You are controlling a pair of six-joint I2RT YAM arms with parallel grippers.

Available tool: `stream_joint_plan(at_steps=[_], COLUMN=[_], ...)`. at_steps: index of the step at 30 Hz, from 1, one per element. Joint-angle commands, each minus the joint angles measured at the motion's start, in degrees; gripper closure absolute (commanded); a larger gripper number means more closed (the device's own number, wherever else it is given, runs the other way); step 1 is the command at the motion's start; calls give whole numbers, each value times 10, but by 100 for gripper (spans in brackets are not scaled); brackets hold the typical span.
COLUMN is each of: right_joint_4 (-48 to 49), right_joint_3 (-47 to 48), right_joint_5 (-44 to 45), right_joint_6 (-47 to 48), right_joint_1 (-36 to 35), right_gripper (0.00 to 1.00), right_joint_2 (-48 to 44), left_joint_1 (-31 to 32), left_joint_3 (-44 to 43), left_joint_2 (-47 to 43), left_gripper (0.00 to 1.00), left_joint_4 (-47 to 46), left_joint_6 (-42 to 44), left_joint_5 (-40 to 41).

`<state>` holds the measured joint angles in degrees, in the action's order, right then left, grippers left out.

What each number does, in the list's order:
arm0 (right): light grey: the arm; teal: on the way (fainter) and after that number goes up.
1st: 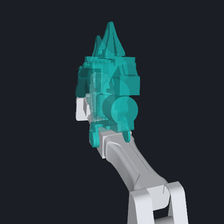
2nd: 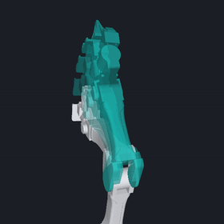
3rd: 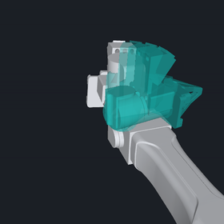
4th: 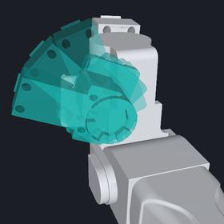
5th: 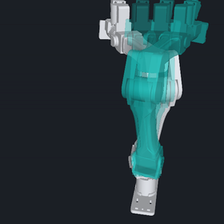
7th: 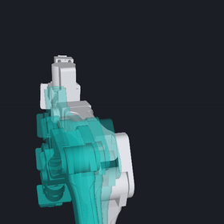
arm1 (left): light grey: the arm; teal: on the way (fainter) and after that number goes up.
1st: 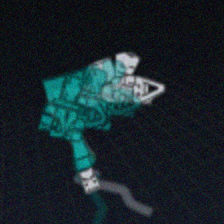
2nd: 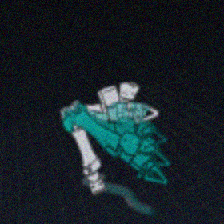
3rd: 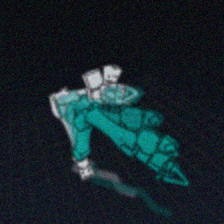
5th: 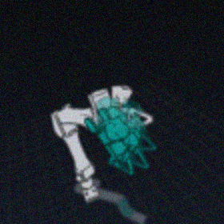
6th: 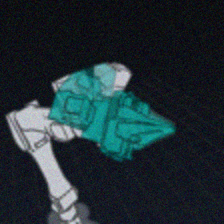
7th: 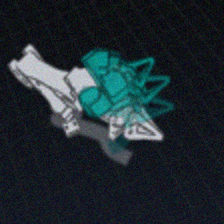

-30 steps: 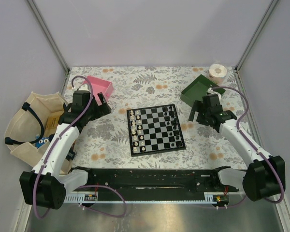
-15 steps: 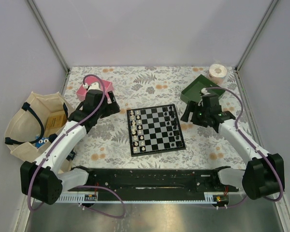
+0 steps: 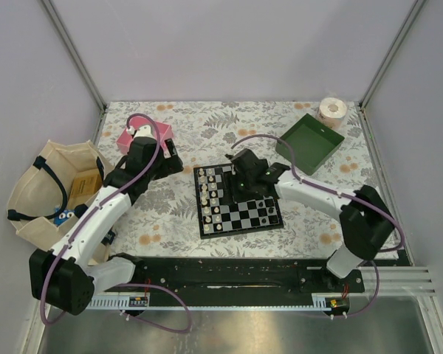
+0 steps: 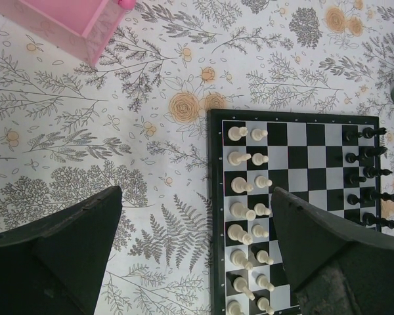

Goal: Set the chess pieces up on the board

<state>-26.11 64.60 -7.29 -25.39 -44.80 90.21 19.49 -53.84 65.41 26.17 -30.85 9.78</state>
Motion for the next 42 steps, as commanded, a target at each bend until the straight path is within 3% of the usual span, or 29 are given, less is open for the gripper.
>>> stream_joint_plan(at_steps=[1, 15, 42], right_joint_4=[1, 0, 3], right_joint_3=[49, 109, 129], right_joint_5=[43, 58, 48], right_joint_6=[-24, -42, -37], right_joint_1=[-27, -76, -80], right_gripper=[40, 45, 73], right_joint_2=[62, 150, 182], left_joint_1=[2, 3, 2], left_joint_3=[-9, -1, 4], left_joint_2=[-38, -54, -40], left_gripper=[1, 1, 1], left_joint_4=[-3, 3, 15], left_joint_6=[16, 21, 30], left_joint_5=[17, 15, 19])
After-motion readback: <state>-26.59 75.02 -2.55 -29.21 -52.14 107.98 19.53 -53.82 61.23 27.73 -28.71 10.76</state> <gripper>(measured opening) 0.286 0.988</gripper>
